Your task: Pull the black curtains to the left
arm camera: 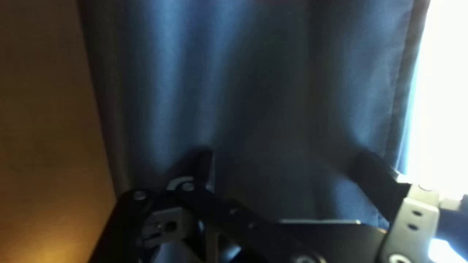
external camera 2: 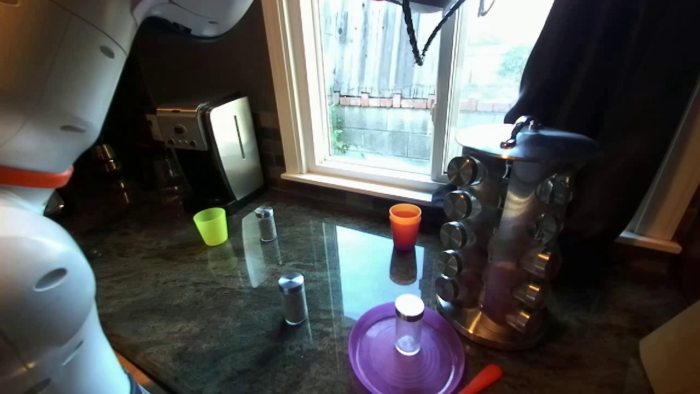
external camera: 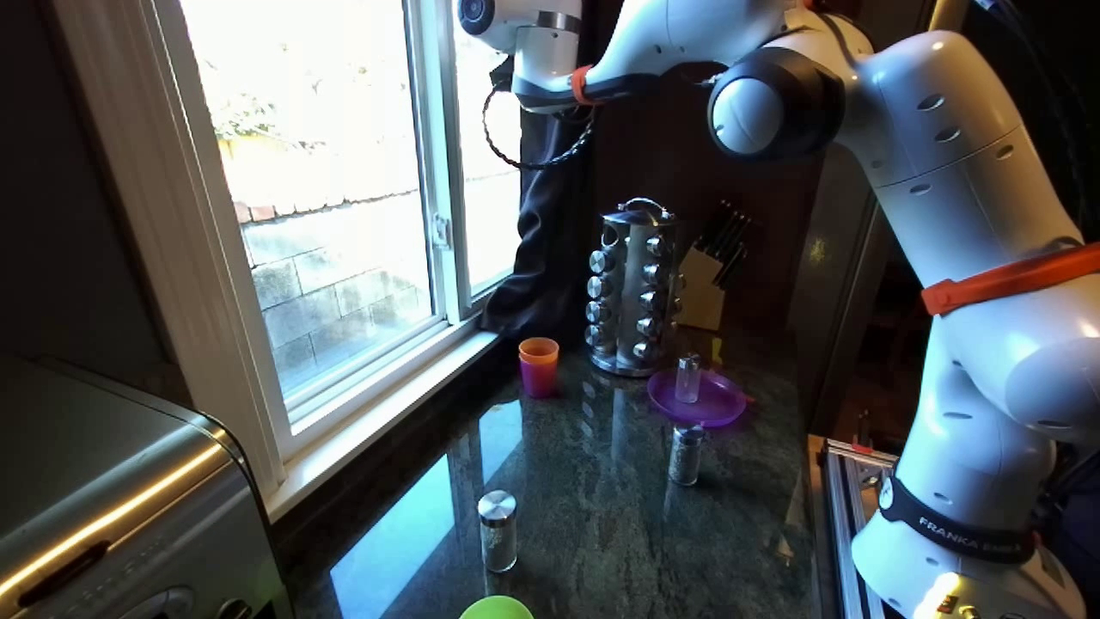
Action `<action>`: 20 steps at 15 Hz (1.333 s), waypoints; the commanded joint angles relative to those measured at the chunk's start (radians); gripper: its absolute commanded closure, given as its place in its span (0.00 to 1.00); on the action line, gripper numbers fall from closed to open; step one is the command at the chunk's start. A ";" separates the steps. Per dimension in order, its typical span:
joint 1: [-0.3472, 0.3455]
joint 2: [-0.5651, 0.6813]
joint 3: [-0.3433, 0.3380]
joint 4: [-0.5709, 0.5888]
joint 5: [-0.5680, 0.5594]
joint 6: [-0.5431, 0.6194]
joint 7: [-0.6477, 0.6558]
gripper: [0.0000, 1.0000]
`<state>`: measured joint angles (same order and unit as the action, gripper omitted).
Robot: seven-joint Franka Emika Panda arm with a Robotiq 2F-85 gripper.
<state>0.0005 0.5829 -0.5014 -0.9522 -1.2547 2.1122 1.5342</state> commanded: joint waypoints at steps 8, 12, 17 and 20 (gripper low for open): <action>-0.012 0.061 -0.038 0.073 0.009 -0.191 0.019 0.35; -0.017 0.068 -0.036 0.084 0.007 -0.206 0.017 0.67; 0.007 0.008 0.005 0.034 0.027 -0.131 -0.002 1.00; 0.084 -0.084 0.042 -0.062 -0.002 -0.032 -0.015 1.00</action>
<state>0.0131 0.6084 -0.4969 -0.9002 -1.2484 2.0125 1.5385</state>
